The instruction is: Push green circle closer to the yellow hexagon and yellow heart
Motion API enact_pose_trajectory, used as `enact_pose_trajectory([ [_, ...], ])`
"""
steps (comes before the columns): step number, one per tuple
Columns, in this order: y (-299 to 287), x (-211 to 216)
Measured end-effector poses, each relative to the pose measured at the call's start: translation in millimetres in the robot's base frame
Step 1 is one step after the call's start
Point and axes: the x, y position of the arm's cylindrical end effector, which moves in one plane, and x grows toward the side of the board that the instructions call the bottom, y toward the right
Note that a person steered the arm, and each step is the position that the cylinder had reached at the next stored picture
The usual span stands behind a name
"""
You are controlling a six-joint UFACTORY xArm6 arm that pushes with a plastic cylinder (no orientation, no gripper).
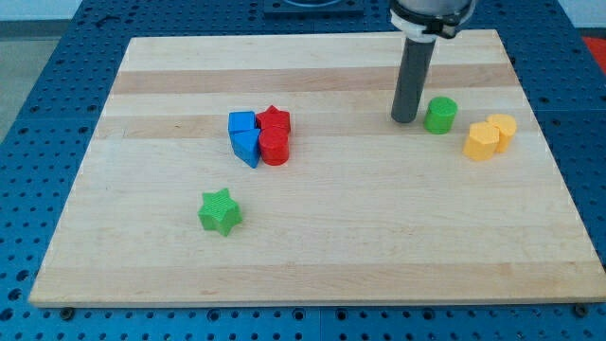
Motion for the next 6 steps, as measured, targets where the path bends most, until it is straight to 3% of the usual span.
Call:
enact_pose_trajectory([
  [2, 50, -1],
  [6, 60, -1],
])
